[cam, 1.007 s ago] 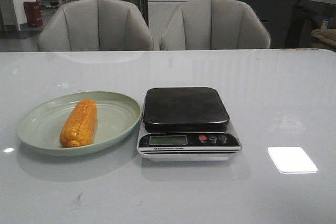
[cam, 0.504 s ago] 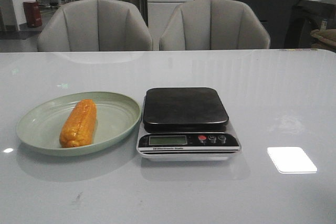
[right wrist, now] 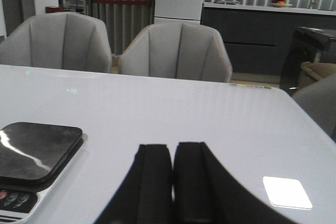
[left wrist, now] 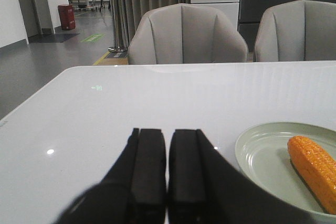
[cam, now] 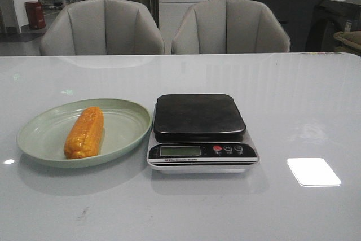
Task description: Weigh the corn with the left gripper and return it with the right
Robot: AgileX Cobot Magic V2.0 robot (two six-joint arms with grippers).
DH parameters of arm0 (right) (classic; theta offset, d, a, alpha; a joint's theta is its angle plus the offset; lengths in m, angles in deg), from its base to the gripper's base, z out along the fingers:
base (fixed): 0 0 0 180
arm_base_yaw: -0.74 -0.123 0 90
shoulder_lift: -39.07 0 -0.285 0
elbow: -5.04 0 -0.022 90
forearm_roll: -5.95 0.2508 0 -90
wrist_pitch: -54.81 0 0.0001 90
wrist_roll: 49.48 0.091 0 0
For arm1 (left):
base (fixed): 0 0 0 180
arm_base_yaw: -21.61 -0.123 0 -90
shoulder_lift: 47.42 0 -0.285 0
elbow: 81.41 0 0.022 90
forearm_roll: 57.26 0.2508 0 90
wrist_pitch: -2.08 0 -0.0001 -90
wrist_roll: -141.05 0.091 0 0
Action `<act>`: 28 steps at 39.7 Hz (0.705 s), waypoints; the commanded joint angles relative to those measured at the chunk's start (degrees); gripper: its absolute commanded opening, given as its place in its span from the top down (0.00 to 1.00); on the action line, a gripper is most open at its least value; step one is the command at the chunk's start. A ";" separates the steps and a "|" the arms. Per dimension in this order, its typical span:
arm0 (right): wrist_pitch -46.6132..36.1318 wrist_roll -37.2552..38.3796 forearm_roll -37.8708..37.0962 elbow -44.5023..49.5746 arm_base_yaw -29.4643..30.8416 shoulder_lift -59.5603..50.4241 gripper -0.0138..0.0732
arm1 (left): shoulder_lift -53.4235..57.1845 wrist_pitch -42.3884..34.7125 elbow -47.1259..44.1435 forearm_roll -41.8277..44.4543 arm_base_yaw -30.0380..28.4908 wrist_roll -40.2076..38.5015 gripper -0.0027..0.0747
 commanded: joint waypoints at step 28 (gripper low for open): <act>-3.52 0.14 -3.06 0.63 1.96 -1.15 0.65 | 1.11 -4.37 -1.89 -0.05 -0.06 -0.01 0.81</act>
